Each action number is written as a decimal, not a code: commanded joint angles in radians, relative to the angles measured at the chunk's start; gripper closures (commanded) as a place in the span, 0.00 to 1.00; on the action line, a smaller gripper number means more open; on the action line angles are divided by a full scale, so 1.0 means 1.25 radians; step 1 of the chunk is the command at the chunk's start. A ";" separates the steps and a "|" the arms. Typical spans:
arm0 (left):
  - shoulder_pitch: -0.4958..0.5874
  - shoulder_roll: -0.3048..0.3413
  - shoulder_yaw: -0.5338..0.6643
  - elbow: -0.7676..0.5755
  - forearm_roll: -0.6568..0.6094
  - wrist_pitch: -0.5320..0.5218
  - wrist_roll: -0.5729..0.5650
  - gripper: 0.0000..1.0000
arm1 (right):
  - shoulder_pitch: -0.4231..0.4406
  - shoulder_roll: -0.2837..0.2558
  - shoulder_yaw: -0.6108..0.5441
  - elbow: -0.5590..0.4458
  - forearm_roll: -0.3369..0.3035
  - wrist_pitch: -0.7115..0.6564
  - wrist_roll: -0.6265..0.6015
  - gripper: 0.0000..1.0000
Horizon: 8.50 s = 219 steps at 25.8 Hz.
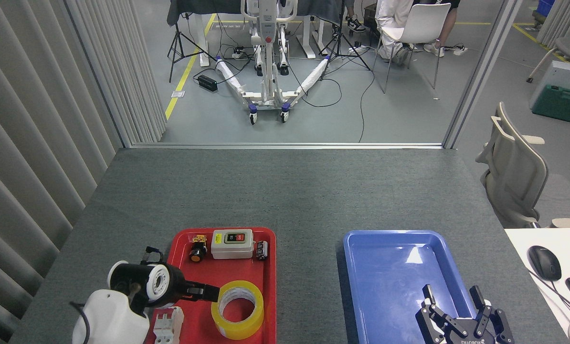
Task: Place and move tape with both arms
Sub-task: 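Reach the left gripper to the yellow tape roll and grasp it, then lift the tape roll with the left gripper and carry it toward the blue tray, then lower the tape into the blue tray and release it from the left gripper, then withdraw the left gripper and reach the right gripper to the tape, then push the tape with the right gripper farther into the blue tray, laying it flat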
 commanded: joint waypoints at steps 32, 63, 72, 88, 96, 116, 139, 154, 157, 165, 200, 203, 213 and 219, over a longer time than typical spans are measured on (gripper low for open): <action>-0.171 -0.092 -0.072 0.367 -0.019 -0.004 0.002 0.92 | 0.001 0.017 -0.001 0.038 0.001 -0.004 -0.007 0.00; -0.172 -0.247 0.019 0.527 0.766 -0.672 0.380 1.00 | 0.007 0.017 -0.005 0.037 0.004 -0.048 -0.011 0.00; -0.165 -0.248 -0.100 0.507 0.774 -0.672 0.380 1.00 | 0.017 0.007 -0.026 0.030 0.005 -0.157 -0.159 0.00; -0.130 -0.247 -0.115 0.514 0.762 -0.672 0.379 1.00 | 0.020 -0.115 -0.074 0.013 0.107 -0.535 -0.269 0.00; -0.129 -0.247 -0.132 0.507 0.745 -0.672 0.379 1.00 | -0.001 -0.132 0.013 -0.006 0.187 -0.535 -0.270 0.00; -0.033 -0.249 -0.189 0.363 0.707 -0.672 0.380 1.00 | 0.004 -0.123 0.094 -0.010 0.260 -0.535 -0.269 0.55; -0.006 -0.190 -0.116 0.292 0.722 -0.626 0.410 0.00 | 0.023 -0.120 0.067 -0.007 0.270 -0.535 -0.269 0.89; 0.158 0.107 0.058 0.104 0.188 -0.467 1.113 0.00 | 0.028 -0.107 -0.018 0.015 0.161 -0.522 -0.080 0.93; 0.221 0.112 0.055 -0.001 0.099 -0.354 1.120 0.00 | -0.001 -0.109 -0.007 0.011 0.004 -0.275 0.135 0.93; 0.237 0.082 -0.005 -0.039 0.094 0.000 1.122 0.00 | -0.148 -0.107 0.062 -0.005 -0.118 0.093 0.527 0.87; 0.232 0.103 -0.068 0.046 0.191 -0.151 1.122 0.00 | -0.482 -0.152 0.212 0.139 -0.372 0.411 1.361 1.00; 0.228 0.104 -0.066 0.055 0.192 -0.152 1.139 0.00 | -0.510 -0.158 0.240 0.177 -0.379 0.417 1.367 1.00; 0.281 0.074 -0.072 0.027 0.175 -0.156 1.152 0.00 | -0.522 -0.169 0.255 0.210 -0.372 0.418 1.356 1.00; 0.277 0.077 -0.066 0.028 0.027 -0.150 1.173 0.00 | -0.529 -0.165 0.283 0.286 -0.378 0.420 1.357 1.00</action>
